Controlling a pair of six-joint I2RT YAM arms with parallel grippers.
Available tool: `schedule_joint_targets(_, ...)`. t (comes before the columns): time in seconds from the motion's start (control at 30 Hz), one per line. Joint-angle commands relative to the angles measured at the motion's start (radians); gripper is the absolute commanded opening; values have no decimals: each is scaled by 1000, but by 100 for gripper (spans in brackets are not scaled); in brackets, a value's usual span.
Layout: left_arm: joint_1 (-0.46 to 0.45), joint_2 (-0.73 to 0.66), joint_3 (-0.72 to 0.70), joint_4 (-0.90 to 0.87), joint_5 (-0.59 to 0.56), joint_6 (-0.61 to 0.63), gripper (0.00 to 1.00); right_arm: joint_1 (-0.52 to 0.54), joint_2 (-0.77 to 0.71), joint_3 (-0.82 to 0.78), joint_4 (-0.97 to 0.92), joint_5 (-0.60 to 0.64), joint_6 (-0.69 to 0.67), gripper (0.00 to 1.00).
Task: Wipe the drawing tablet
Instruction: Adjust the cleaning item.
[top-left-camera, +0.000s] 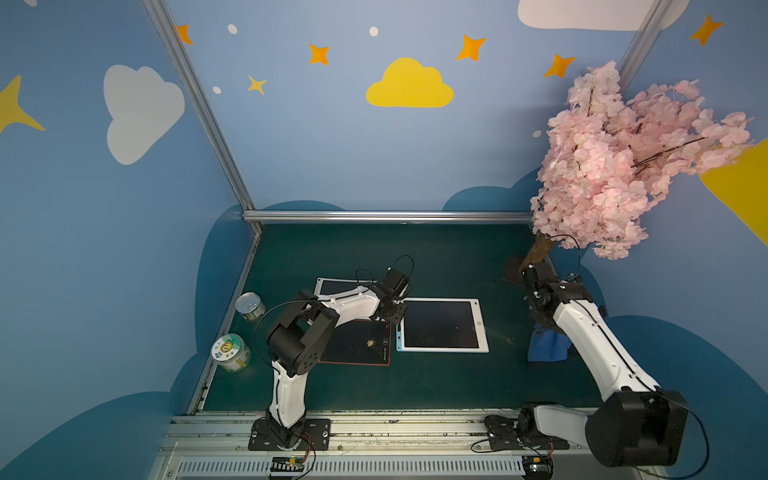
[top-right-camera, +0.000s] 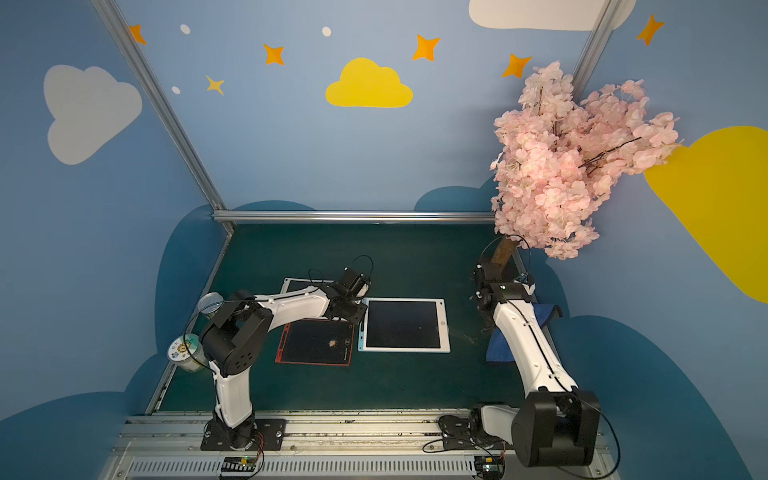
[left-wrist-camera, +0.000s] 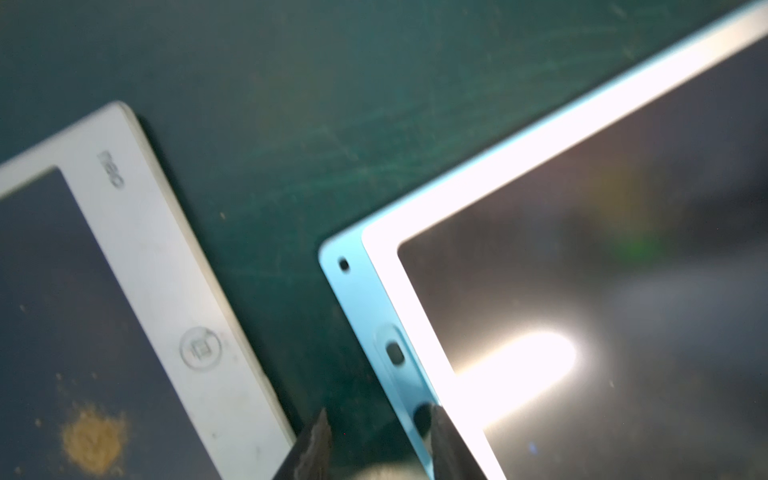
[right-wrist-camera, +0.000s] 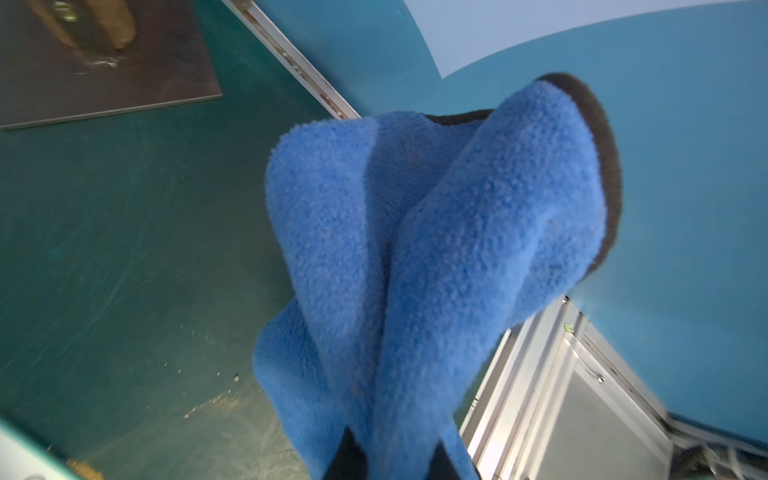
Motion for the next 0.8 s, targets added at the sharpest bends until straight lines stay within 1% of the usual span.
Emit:
schedule_joint_targets(0.0,-3,-57,-26,22,-3,4,44,6,45,103,-92,-83,25,0)
schedule_joint_targets(0.1,-4,-115,-71,71,18,0,44,33,39,105,-7,-273,-129,0)
schedule_joint_targets(0.23,-7,-206,-150,179,146,-8,46,77,-90,-5,184,-551,-297,0)
schedule_joint_targets(0.3,-17,-256,-172,203,199,-27,46,89,-167,-49,239,-663,-314,0)
schedule_joint_targets(0.33,-20,-277,-179,209,233,-46,47,98,-194,-62,245,-689,-322,0)
schedule_joint_targets(0.4,-21,-332,-202,234,326,-135,47,118,-245,-62,214,-705,-318,0)
schedule_joint_targets(0.47,-24,-380,-244,319,456,-264,50,143,-281,-27,134,-669,-316,0)
schedule_joint_targets(0.53,-45,-409,-291,431,536,-403,57,166,-319,-2,59,-612,-302,0)
schedule_joint_targets(0.57,-68,-413,-301,471,561,-464,59,177,-346,7,19,-570,-285,0)
schedule_joint_targets(0.6,-94,-414,-297,491,573,-499,59,182,-377,9,-2,-552,-279,0)
schedule_joint_targets(0.67,-145,-404,-281,522,596,-554,59,187,-440,-8,-19,-558,-272,0)
schedule_joint_targets(0.77,-209,-368,-265,628,647,-669,59,190,-533,-45,-31,-580,-243,0)
